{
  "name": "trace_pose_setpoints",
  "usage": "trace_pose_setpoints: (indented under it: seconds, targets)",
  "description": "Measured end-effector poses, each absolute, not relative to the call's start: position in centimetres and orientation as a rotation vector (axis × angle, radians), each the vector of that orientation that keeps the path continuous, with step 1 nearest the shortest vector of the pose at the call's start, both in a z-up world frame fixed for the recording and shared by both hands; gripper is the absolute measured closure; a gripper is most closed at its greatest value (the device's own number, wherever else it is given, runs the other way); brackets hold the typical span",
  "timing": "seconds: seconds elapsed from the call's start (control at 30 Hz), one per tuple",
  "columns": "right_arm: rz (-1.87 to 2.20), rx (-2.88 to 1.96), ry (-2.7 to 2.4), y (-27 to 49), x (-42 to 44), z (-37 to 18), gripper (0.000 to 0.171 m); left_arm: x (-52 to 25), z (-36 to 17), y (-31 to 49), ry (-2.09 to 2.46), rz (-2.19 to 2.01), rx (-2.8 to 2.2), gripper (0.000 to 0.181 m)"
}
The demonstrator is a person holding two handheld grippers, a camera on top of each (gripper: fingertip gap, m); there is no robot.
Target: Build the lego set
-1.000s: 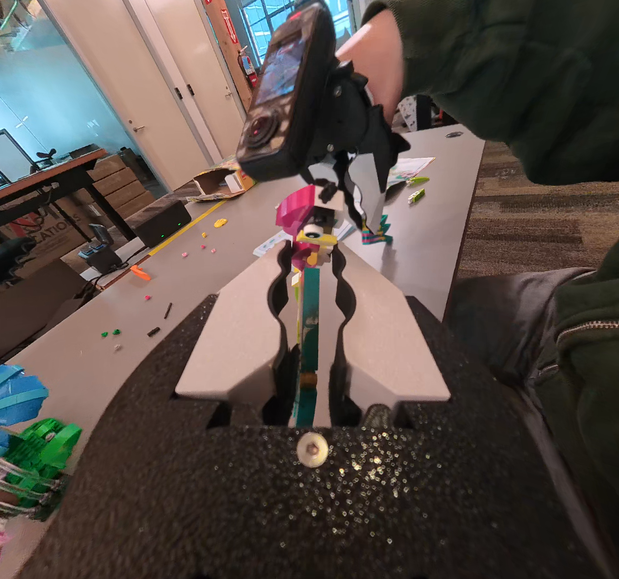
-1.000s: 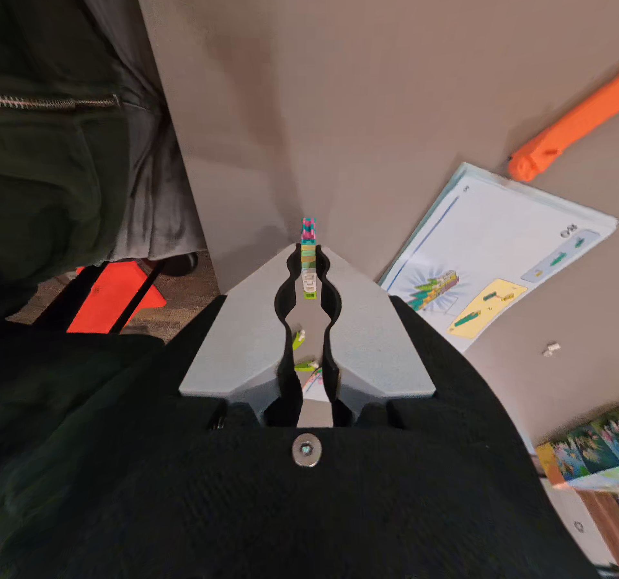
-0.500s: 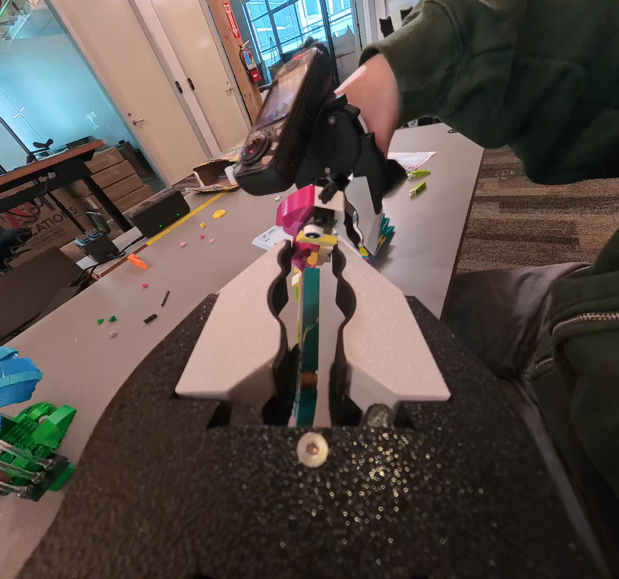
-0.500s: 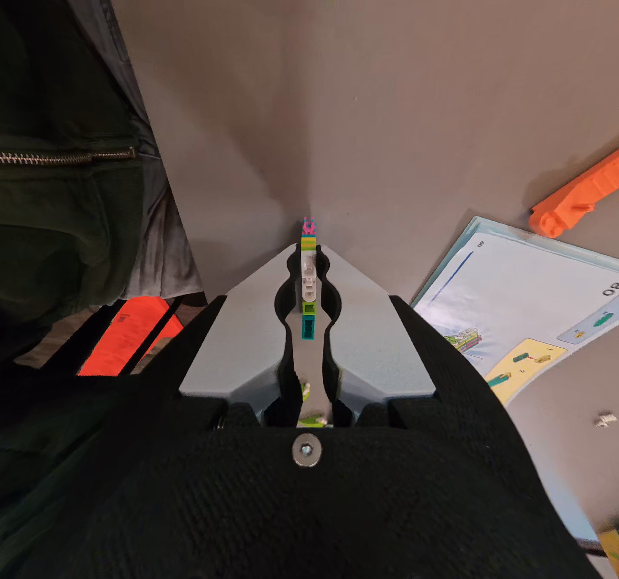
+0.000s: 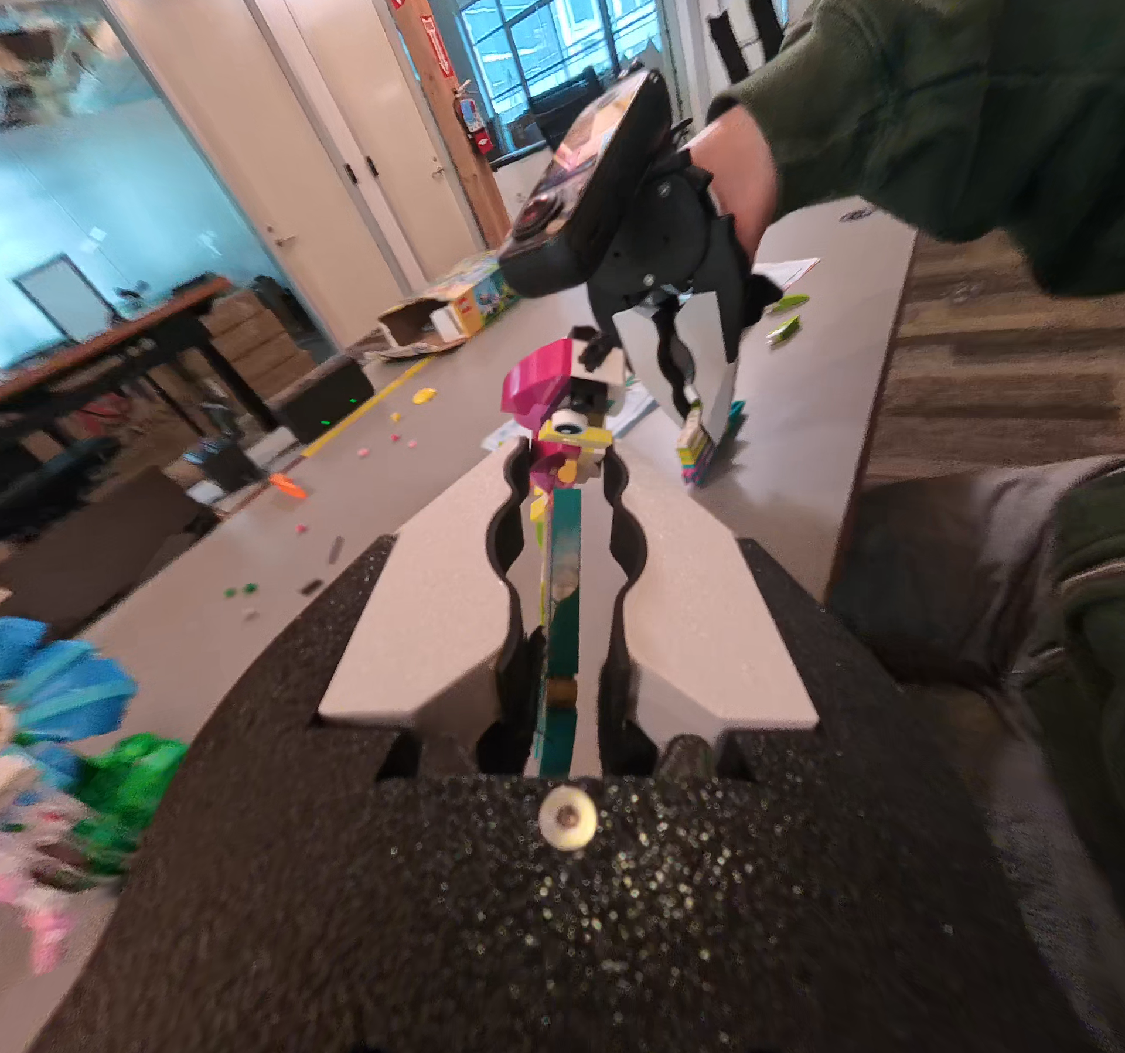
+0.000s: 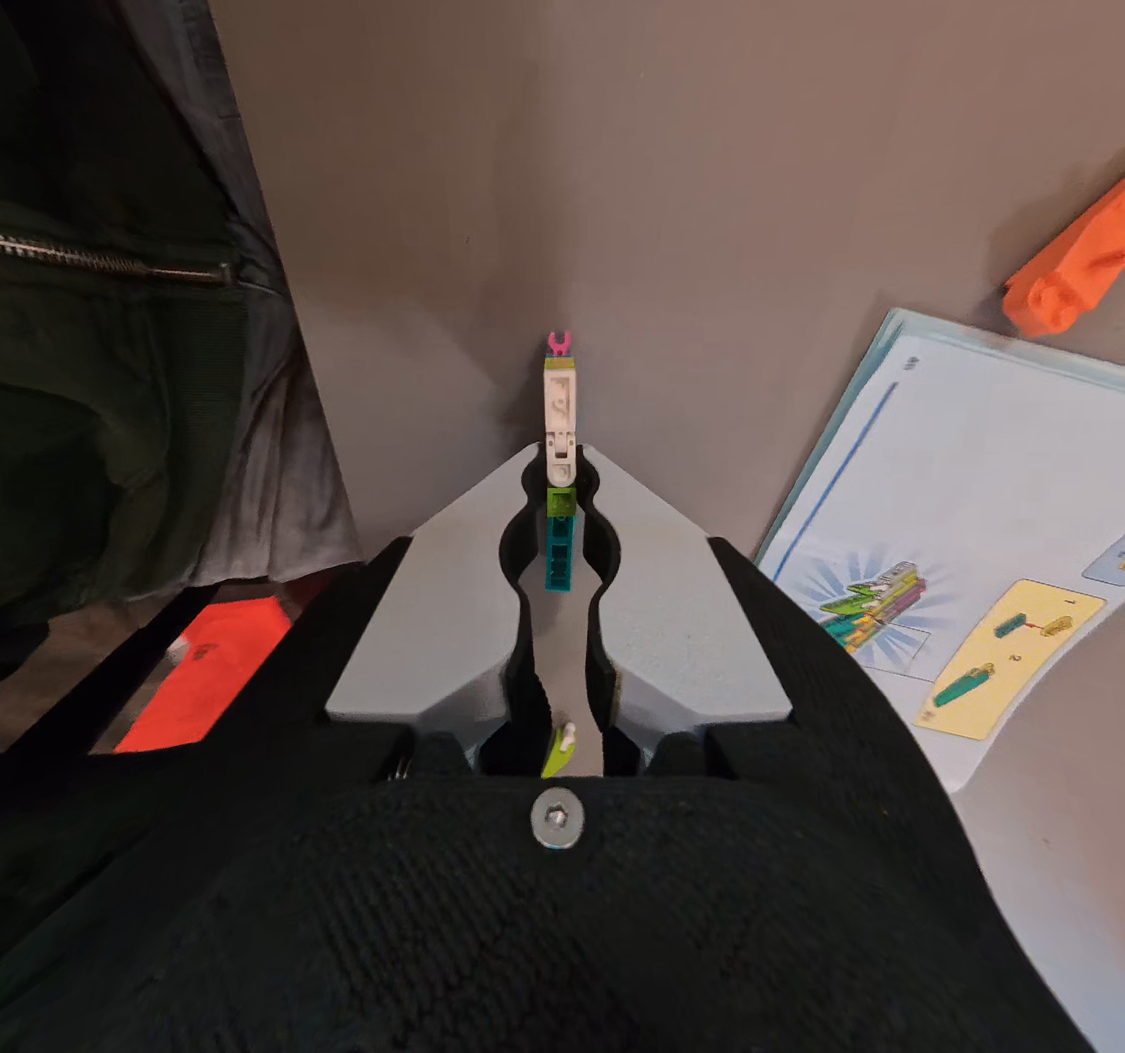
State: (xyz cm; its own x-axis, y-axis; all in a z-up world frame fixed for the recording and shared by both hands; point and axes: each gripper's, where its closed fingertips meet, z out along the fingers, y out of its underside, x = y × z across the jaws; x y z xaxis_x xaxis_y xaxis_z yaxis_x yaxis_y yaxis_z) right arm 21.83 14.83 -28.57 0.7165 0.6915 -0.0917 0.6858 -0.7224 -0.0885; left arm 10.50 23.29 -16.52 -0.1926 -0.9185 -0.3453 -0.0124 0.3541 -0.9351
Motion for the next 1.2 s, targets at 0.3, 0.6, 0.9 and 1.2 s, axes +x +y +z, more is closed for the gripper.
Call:
trace_pose_setpoints:
  seconds: [0.3, 0.6, 0.9, 1.2]
  targets:
    - [-0.943, -1.682, -1.258, 21.9, 22.0, -13.4, 0.165, 12.2, -9.0, 23.9, 1.358, -0.030, -0.147, 0.161]
    - [-1.672, -0.777, -1.088, 21.7, 22.3, -0.8, 0.165, 18.4, -2.9, 24.7, 1.247, 0.159, 0.152, 0.161]
    - [-1.828, -0.520, -0.895, 21.7, 24.4, 4.6, 0.165, 22.5, 1.2, 24.3, 1.033, 0.379, 0.329, 0.160]
    - [-1.930, -0.496, -0.758, 23.1, 27.1, 5.6, 0.165, 24.5, 2.4, 26.4, 0.934, 0.298, 0.200, 0.160]
